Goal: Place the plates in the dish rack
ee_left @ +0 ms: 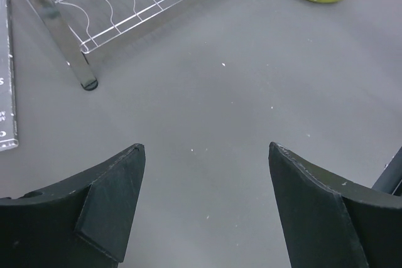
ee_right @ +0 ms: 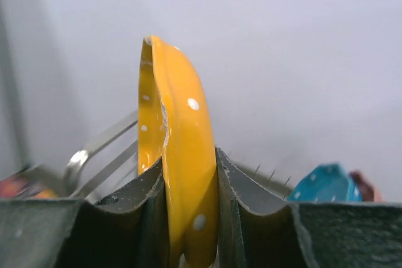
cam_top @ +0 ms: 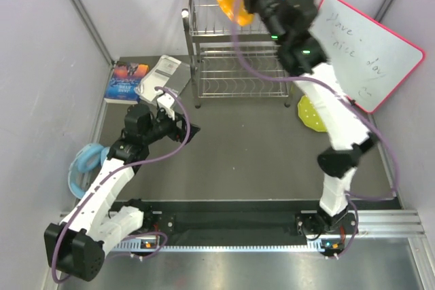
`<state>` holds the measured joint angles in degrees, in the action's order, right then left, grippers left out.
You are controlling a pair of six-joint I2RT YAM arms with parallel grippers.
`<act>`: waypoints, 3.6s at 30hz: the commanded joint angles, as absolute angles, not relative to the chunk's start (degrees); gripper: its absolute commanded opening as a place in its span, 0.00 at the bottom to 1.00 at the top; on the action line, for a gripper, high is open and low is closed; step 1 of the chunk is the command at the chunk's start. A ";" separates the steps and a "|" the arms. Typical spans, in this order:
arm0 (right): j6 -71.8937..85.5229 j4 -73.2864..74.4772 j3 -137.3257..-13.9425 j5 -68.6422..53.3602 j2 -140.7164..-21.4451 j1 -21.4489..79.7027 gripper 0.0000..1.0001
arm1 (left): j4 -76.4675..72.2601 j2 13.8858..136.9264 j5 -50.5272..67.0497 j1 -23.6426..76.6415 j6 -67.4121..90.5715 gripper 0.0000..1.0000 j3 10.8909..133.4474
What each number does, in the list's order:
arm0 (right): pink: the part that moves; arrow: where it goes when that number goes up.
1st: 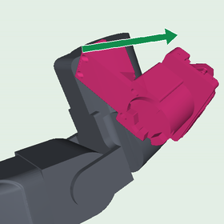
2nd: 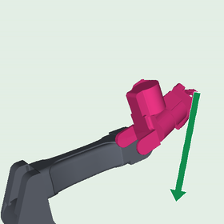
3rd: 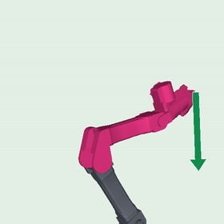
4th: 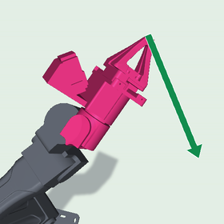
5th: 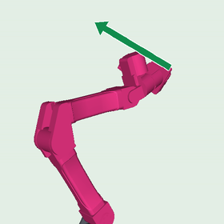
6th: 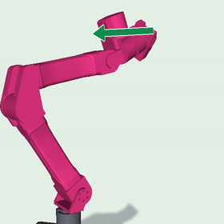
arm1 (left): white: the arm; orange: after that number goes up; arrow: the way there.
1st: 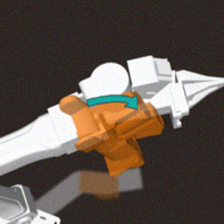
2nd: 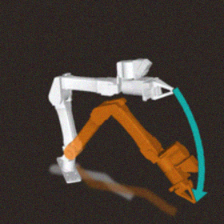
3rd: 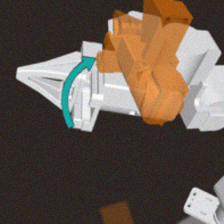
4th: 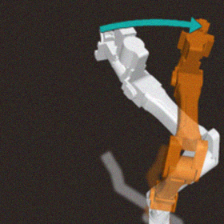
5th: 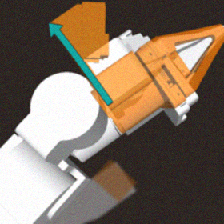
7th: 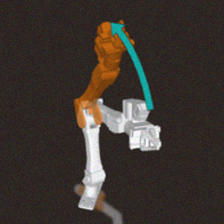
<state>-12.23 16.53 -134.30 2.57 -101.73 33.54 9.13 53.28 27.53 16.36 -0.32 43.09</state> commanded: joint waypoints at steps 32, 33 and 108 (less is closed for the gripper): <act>-26.11 -14.69 -143.09 32.36 -110.22 28.30 0.00 | -11.60 50.80 28.74 15.64 10.89 0.83 29.62; -25.41 -13.98 -141.95 31.47 -109.52 28.04 0.00 | -11.43 50.71 28.83 15.64 11.25 0.83 29.45; -38.84 -18.49 -127.64 33.48 -96.43 30.68 0.81 | -14.41 57.39 24.88 15.47 11.69 0.87 39.63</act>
<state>-35.38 -18.04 -131.55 34.06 -107.15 31.48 -10.15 56.12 26.63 15.64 12.67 34.41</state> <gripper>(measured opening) 0.730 0.855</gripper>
